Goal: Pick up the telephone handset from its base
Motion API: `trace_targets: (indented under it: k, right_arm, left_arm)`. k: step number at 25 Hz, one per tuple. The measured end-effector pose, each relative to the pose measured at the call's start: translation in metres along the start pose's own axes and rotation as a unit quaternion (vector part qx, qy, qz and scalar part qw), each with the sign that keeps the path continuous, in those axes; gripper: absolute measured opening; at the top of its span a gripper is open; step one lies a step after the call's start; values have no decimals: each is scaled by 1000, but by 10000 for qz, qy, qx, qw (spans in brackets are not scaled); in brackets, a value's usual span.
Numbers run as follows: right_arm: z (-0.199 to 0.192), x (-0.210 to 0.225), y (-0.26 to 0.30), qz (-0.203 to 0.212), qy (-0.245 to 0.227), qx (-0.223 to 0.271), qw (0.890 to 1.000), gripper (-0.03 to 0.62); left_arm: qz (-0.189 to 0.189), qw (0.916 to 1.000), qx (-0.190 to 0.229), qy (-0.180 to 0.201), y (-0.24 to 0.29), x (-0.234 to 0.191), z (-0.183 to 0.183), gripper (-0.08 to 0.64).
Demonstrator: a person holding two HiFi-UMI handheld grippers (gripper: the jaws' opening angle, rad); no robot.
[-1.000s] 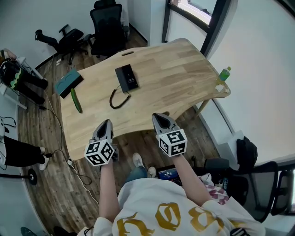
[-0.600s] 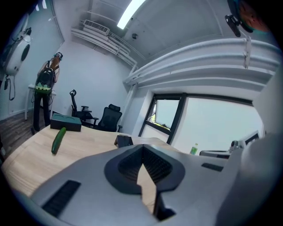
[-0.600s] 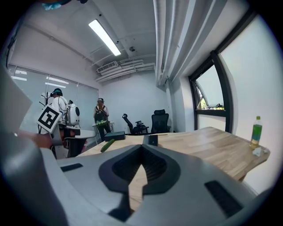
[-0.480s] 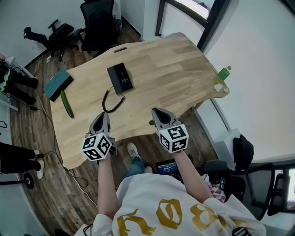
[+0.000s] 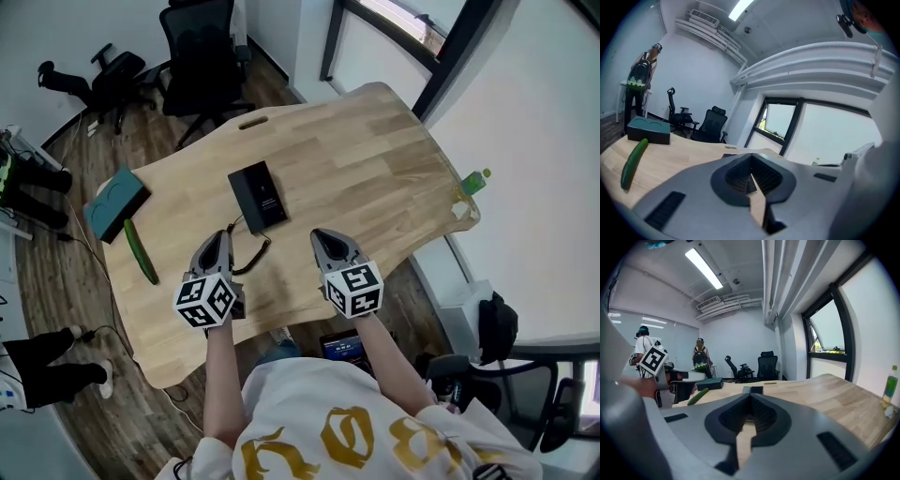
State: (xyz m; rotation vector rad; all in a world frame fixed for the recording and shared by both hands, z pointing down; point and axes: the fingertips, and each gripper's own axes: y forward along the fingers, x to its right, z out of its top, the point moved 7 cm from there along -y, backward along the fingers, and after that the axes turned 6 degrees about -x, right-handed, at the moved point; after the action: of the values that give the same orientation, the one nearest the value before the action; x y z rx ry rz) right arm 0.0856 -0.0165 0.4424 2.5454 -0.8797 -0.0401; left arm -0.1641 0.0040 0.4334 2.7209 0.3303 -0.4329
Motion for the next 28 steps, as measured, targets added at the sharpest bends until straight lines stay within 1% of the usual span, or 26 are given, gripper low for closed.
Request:
trace_targets:
  k: [2, 4, 7, 9, 13, 18, 22, 28]
  right_arm:
    - [4, 2, 18, -3, -8, -78, 10000, 5]
    - [9, 3, 30, -34, 78, -76, 9999, 5]
    - [29, 4, 33, 56, 412, 288, 9987, 5]
    - [37, 6, 35, 149, 441, 413, 9981, 5]
    - [36, 18, 46, 105, 535, 346, 9979, 5]
    - [32, 24, 54, 105, 529, 253, 9982, 5]
    - [30, 23, 60, 193, 473, 198, 9985, 5]
    - [28, 27, 69, 297, 369, 164, 9987, 5]
  left_arm:
    - [-62, 9999, -60, -62, 15, -10, 4, 6]
    - [-165, 9998, -66, -128, 27, -19, 9, 6]
    - [-334, 9993, 21, -183, 44, -26, 20, 6]
    - [-367, 9992, 11, -140, 52, -27, 23, 6]
    - [-422, 9991, -42, -24, 64, -25, 26, 6]
    - [-358, 9993, -132, -45, 68, -28, 23, 6]
    - [-248, 9995, -139, -119, 70, -34, 20, 6]
    - [-205, 9997, -130, -84, 77, -35, 20, 6]
